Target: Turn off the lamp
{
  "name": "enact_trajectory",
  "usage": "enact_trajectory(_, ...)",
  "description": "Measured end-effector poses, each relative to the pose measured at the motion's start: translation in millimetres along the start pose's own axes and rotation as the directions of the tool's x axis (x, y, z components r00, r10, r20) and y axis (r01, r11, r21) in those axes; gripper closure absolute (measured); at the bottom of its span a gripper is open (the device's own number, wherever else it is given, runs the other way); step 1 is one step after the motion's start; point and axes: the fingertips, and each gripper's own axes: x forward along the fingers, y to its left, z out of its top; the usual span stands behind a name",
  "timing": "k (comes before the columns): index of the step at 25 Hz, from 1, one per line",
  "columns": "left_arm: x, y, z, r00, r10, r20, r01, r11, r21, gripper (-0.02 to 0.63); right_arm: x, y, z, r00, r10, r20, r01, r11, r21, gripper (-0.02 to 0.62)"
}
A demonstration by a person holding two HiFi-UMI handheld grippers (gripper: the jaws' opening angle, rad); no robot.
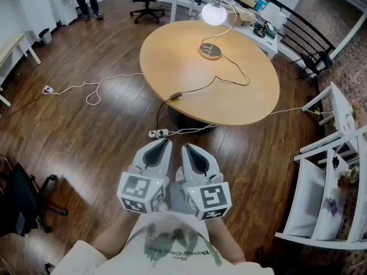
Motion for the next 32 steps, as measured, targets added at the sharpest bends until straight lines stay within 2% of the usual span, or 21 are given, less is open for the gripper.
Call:
enact_trajectory(11, 59, 32, 13, 0.999, 0.039, 0.004, -0.039, 0.999, 0.002, 0.606, 64, -43, 16, 1.0, 0.028, 0.012, -0.028, 1.0, -0.012, 0.595)
enact_trajectory(32, 200, 95, 27, 0.989, 0.142, -0.046, -0.143, 0.989, -0.02, 0.606, 190, -132, 25, 0.989, 0.131, -0.061, -0.131, 0.991, 0.012, 0.595)
